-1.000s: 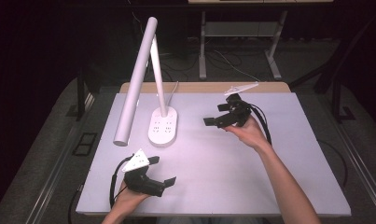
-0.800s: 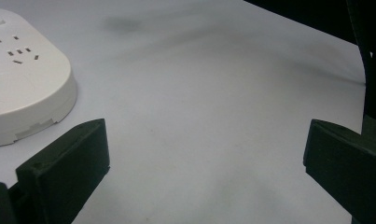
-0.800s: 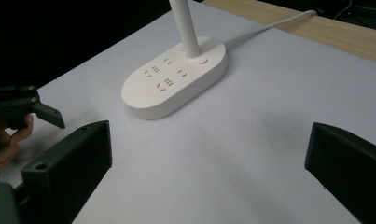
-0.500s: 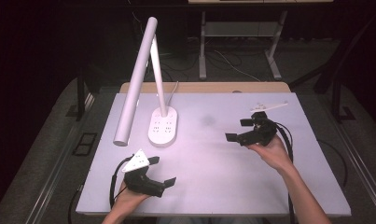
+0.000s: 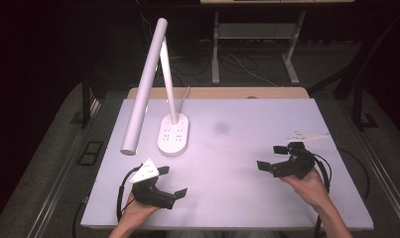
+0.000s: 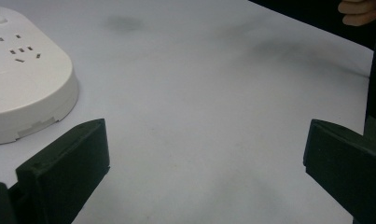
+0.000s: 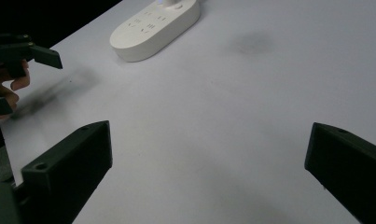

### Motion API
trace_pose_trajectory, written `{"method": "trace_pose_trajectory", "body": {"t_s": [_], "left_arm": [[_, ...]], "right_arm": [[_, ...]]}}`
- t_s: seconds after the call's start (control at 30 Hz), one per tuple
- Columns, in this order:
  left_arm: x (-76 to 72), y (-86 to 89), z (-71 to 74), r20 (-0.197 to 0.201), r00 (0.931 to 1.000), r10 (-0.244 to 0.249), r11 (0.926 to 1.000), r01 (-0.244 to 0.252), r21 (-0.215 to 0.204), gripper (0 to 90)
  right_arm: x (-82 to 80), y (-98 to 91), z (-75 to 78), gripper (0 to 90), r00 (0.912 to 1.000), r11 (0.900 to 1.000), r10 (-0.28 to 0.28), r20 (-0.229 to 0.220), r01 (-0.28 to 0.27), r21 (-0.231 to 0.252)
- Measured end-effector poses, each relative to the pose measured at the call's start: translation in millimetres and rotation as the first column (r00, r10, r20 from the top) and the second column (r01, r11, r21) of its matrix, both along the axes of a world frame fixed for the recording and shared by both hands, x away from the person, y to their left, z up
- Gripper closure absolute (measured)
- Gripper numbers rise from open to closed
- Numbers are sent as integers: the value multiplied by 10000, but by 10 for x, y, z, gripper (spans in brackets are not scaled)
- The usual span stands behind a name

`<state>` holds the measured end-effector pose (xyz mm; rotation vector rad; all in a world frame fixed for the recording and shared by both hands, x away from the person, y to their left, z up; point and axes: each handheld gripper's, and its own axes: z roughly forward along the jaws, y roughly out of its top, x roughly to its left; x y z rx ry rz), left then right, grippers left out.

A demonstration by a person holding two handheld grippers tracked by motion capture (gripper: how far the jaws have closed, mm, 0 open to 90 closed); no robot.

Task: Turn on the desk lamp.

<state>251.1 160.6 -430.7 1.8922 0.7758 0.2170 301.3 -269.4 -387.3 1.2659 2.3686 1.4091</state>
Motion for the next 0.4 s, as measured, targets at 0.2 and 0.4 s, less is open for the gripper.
{"method": "trace_pose_trajectory", "body": {"t_s": [0.2, 0.4], "left_arm": [[-2, 7, -2, 7, 10000, 9, 10000, -9, 9, 0], [4, 1, -5, -28, 10000, 28, 10000, -28, 27, 0]], "right_arm": [[-214, -120, -134, 5, 9994, 9994, -325, -77, 326, 129], [-366, -196, -281, 5, 9973, 9976, -673, -282, 678, 156]]}}
